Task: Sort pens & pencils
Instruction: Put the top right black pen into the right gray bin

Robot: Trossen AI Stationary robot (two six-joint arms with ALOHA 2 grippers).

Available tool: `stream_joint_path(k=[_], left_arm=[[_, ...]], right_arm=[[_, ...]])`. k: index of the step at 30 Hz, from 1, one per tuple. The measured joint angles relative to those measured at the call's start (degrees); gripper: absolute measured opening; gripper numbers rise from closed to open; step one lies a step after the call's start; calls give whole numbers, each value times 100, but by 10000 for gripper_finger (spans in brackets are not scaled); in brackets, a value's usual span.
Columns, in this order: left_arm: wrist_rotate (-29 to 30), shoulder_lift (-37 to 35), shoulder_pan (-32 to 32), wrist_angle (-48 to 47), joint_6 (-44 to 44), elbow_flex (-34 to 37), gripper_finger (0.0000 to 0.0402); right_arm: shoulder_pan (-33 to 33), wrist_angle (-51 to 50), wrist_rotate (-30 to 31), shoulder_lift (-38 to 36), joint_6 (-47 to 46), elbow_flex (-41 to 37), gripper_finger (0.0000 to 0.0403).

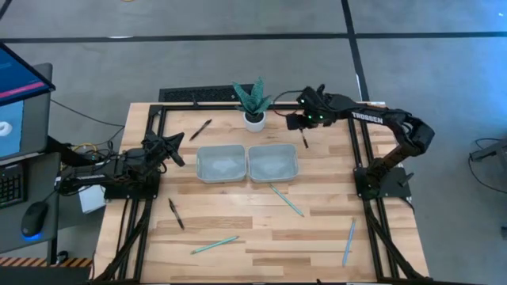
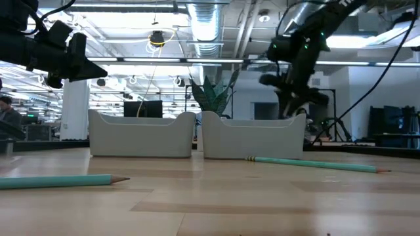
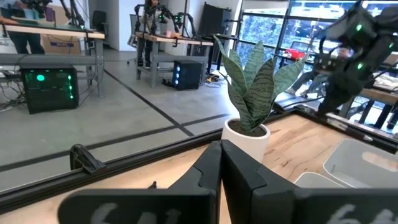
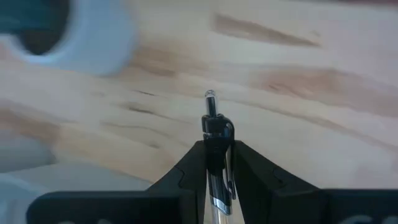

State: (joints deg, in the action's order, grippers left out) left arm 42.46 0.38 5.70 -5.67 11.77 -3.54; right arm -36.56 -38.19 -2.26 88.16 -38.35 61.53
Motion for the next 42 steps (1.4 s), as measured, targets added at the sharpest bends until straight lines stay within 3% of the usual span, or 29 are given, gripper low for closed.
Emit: stream_joint_path(k=[9,16,28,35,42], left_arm=[[0,0,-1,-1,2,-1,0],[12,1,-1,-1,-2,1,0],[26,-1,-1,-1,-2,0,0],[26,-2,0,-3,0,1,0],[26,-2,1,-7,-4,1,0]], right_arm=[[709,62,-69,-8,1060,1081,88],[1431,431,-76,-9,2134,1240,88],[2288,863,-44,967,2484,1242,88],[2431,740,-95,1637,2574,1234,88],[2453,706,-519,1986,2494,1242,88]])
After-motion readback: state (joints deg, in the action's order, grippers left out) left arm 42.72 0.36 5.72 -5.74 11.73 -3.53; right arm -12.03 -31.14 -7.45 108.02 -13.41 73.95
